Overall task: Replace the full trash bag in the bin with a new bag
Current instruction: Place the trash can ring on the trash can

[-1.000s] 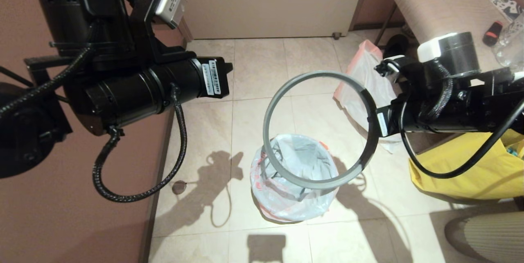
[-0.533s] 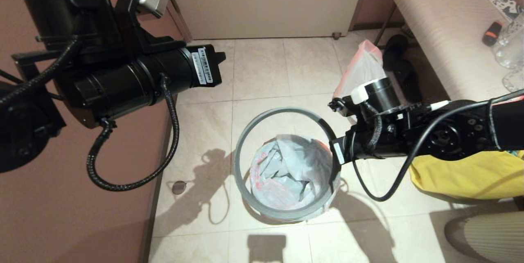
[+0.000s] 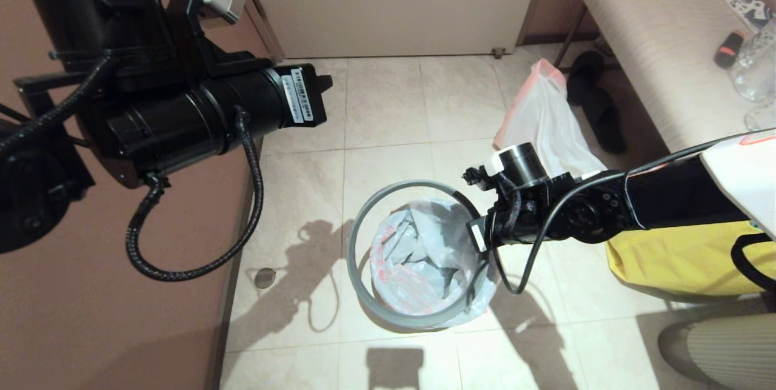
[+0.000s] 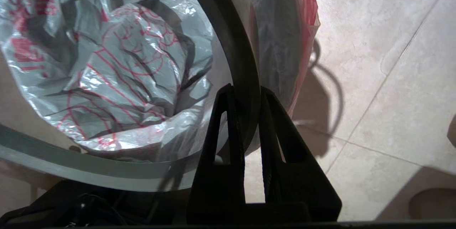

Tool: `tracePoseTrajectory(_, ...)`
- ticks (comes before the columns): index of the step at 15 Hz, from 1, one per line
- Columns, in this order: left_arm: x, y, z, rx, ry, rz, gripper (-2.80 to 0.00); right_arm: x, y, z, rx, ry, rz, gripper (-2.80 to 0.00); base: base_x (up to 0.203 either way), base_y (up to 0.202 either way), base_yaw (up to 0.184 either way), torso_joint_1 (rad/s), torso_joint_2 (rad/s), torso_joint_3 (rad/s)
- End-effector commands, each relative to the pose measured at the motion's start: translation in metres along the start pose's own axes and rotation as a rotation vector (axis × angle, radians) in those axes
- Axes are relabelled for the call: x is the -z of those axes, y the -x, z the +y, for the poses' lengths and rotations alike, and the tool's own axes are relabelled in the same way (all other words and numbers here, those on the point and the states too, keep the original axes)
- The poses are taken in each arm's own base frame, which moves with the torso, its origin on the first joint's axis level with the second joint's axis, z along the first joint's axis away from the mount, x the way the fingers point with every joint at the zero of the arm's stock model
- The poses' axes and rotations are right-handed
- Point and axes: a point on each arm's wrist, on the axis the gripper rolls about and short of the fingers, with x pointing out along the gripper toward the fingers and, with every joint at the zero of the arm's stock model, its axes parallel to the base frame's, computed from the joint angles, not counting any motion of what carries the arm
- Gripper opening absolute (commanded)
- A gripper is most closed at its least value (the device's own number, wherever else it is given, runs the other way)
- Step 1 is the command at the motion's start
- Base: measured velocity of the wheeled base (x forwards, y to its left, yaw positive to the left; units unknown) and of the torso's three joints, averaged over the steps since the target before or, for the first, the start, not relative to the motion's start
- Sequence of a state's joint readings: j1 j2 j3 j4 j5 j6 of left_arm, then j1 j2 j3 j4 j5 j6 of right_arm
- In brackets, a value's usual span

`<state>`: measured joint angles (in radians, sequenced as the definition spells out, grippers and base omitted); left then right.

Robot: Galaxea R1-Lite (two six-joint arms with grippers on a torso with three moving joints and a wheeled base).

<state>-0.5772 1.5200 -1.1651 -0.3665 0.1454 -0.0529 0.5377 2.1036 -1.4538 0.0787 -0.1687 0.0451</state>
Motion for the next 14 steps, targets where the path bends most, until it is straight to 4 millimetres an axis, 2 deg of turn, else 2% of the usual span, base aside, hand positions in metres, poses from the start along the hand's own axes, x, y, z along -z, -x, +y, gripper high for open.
tracePoseTrajectory(1,-0.001,0.002,0.0,0.0,0.002,-0.007,-2.8,0.004,-0.009,-0.005,0.016,-0.005,0.021,-2.8,0.0,0.0,0.0,0.0,0.0,0.0)
tracePoseTrajectory(3,-0.005,0.007,0.0,0.003,0.002,-0.019,-2.8,0.001,-0.012,-0.012,0.03,-0.009,0.015,-2.8,0.0,0.0,0.0,0.0,0.0,0.0)
tracePoseTrajectory(7,-0.008,0.011,0.0,0.01,0.004,-0.024,-2.8,0.009,-0.028,-0.02,0.075,0.001,0.049,-2.8,0.0,0.0,0.0,0.0,0.0,0.0)
tracePoseTrajectory(14,-0.009,0.011,0.0,0.011,0.003,-0.026,-2.8,0.011,-0.03,-0.02,0.097,0.025,0.063,-2.8,0.0,0.0,0.0,0.0,0.0,0.0)
